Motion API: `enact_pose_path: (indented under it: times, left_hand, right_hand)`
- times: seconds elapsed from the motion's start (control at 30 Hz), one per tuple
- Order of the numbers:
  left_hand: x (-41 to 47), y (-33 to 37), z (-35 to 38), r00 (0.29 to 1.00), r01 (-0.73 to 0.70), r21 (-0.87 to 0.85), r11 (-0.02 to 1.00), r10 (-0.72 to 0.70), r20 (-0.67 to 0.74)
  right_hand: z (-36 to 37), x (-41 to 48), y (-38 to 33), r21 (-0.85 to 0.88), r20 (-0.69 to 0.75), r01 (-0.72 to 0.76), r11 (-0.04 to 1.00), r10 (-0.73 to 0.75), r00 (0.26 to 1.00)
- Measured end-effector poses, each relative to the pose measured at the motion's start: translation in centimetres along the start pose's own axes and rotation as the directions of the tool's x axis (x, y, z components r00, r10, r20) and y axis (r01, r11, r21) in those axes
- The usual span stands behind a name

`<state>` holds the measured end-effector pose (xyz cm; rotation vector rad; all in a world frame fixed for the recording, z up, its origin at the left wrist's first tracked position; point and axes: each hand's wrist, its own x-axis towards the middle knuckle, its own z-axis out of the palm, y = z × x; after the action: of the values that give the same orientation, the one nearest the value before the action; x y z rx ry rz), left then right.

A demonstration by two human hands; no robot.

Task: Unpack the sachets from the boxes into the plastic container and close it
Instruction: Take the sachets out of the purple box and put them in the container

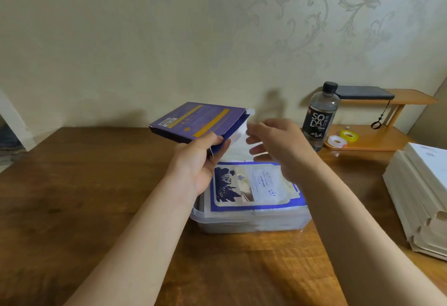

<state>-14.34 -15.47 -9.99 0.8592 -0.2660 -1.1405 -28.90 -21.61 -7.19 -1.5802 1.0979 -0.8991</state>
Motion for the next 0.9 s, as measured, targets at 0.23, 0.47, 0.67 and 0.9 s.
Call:
enact_pose_path:
  times: [0.23,0.47,0.67,0.9]
  left_hand:
    - [0.2,-0.7,-0.1,0.996,-0.085,0.115,0.990,0.085,0.004]
    - [0.9,-0.7,-0.4,0.990,-0.114,0.160,0.981,0.126,-0.065]
    - [0.7,-0.2,-0.6,0.984,-0.151,0.156,0.976,0.163,-0.068]
    - [1.1,0.7,-1.2,0.979,-0.109,0.167,0.980,0.135,-0.151]
  right_hand:
    - [2.2,0.7,0.2,0.133,0.059,-0.184,0.974,0.177,0.982]
    - [2.1,1.0,-0.2,0.264,0.062,-0.287,0.921,0.280,0.958]
    - [1.5,0.7,-0.5,0.275,0.015,-0.285,0.918,0.292,0.956]
    - [-0.5,0.4,-0.6,0.044,-0.120,-0.114,0.992,0.119,0.986]
